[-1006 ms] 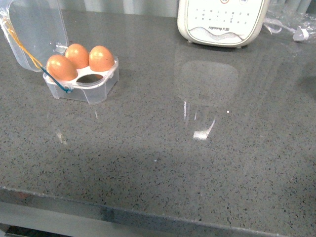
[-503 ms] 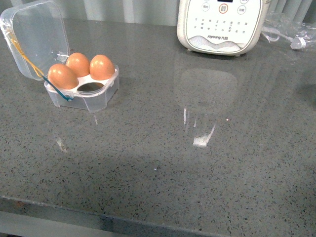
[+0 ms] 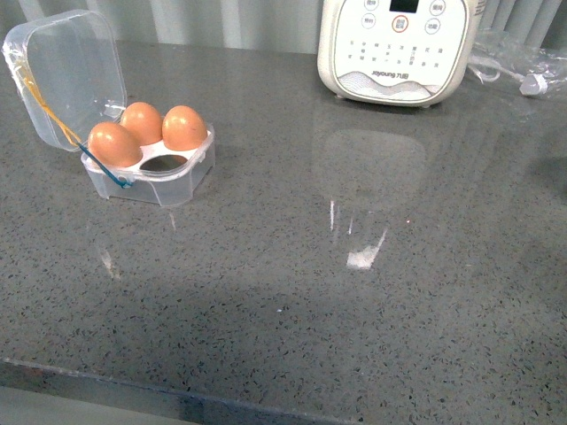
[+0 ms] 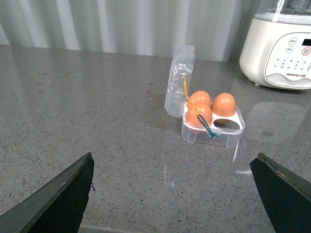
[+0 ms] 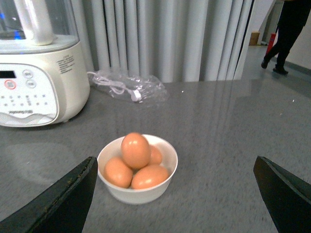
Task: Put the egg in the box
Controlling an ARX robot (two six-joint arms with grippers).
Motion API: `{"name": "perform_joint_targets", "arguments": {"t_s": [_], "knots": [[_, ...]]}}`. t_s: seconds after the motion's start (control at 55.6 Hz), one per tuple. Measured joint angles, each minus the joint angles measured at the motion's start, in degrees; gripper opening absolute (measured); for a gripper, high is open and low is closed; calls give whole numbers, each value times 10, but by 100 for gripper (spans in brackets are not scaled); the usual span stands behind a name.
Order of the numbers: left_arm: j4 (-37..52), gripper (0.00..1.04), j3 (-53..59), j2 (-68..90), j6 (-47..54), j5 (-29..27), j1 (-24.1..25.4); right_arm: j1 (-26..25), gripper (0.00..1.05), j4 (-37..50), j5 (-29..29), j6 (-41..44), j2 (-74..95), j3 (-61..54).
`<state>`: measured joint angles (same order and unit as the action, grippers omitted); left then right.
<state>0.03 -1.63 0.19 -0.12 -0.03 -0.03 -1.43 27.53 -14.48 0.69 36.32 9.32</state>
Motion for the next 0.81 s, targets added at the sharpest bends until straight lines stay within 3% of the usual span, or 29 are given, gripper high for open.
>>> {"name": "perform_joint_targets", "arguments": {"t_s": [0.09, 0.252, 0.521, 0.809], "knots": [[0, 98, 0, 0, 0, 0, 0, -65, 97, 113, 53, 32, 151, 48], [0, 98, 0, 0, 0, 0, 0, -101, 97, 197, 120, 91, 353, 136], [0, 98, 0, 0, 0, 0, 0, -108, 97, 105, 202, 116, 504, 264], [0, 98, 0, 0, 0, 0, 0, -111, 97, 58, 280, 94, 539, 287]]}}
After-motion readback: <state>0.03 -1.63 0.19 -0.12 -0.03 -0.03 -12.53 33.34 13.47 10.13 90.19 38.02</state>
